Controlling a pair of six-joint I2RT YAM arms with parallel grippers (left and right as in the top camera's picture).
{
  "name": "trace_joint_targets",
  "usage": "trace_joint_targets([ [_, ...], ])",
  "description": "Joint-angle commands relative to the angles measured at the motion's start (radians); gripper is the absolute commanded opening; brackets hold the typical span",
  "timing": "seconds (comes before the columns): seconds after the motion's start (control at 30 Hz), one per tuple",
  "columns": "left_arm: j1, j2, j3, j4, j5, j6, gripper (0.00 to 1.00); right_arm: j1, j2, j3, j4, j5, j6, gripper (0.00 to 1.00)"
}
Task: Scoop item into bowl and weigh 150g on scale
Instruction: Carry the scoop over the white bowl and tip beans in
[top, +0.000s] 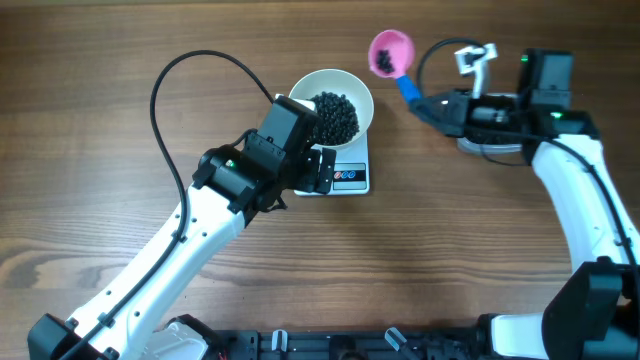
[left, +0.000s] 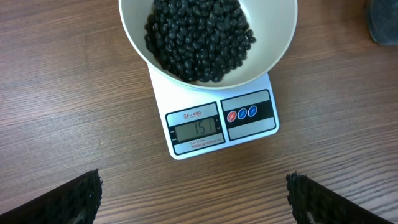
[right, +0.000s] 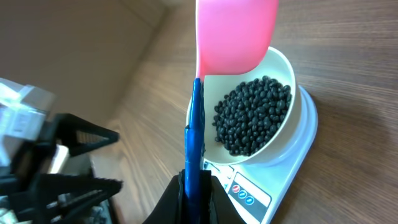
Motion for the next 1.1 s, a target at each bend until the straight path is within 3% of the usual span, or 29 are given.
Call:
trace_joint_targets([
  [0.0,-0.004,-0.014,-0.006,0.000,0.009,-0.009,1.00,0.085,-0.019,0.000,0.018,0.174,-0.067,0.04],
  [0.33,-0.004,-0.014,-0.006,0.000,0.009,-0.009,1.00,0.246,-0.019,0.000,0.035,0.387,-0.243,0.04],
  [1.07,-0.004,-0.014,-0.006,0.000,0.008,-0.009,1.00,0.283,-0.019,0.000,0.045,0.411,-0.233,0.04],
])
